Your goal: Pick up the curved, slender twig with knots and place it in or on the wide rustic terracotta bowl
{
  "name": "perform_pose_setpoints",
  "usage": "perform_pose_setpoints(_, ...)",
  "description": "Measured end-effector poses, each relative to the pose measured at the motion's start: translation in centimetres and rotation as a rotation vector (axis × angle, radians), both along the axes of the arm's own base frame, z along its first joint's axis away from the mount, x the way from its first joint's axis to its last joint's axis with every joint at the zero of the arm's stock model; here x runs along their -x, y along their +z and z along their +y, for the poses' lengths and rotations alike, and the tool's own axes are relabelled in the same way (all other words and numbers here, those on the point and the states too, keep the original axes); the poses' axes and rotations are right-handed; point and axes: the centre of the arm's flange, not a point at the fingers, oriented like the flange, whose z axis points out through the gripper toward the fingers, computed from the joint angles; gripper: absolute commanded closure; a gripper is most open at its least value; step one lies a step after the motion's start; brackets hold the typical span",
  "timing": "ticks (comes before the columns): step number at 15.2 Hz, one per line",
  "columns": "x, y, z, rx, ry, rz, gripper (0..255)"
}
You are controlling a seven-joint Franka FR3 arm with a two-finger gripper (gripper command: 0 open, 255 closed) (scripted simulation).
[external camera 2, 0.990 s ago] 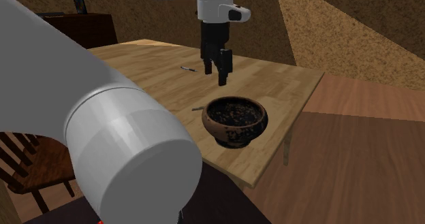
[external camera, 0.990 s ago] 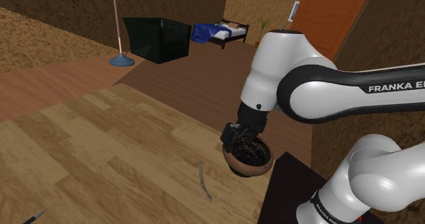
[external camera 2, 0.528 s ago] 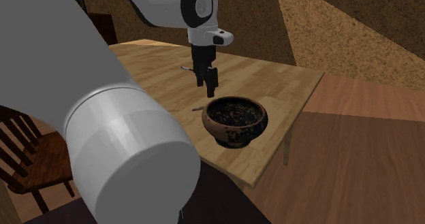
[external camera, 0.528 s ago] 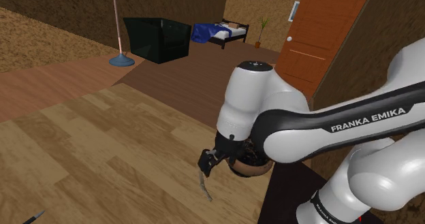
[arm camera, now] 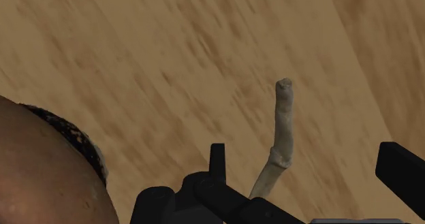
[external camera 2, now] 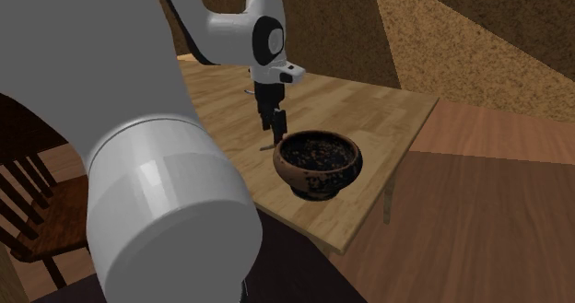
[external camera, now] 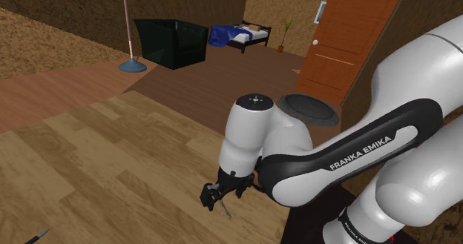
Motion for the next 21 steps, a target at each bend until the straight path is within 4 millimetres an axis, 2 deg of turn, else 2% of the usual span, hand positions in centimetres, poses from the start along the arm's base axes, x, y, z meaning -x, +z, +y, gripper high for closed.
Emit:
perform_pose_setpoints(4, 0.1, -2.0, 0.1, 0.0, -0.001, 0.0, 0)
perform_pose_setpoints(10, 0.0, -2.3, 0.1, -0.001, 0.0, -0.001, 0)
perform_pose_setpoints(11, 0.0, -2.3, 0.1, -0.001, 0.0, -0.001, 255)
perform_pose_setpoints(21, 0.1, -2.3, 0.2, -0.001, 0.001, -0.001, 255)
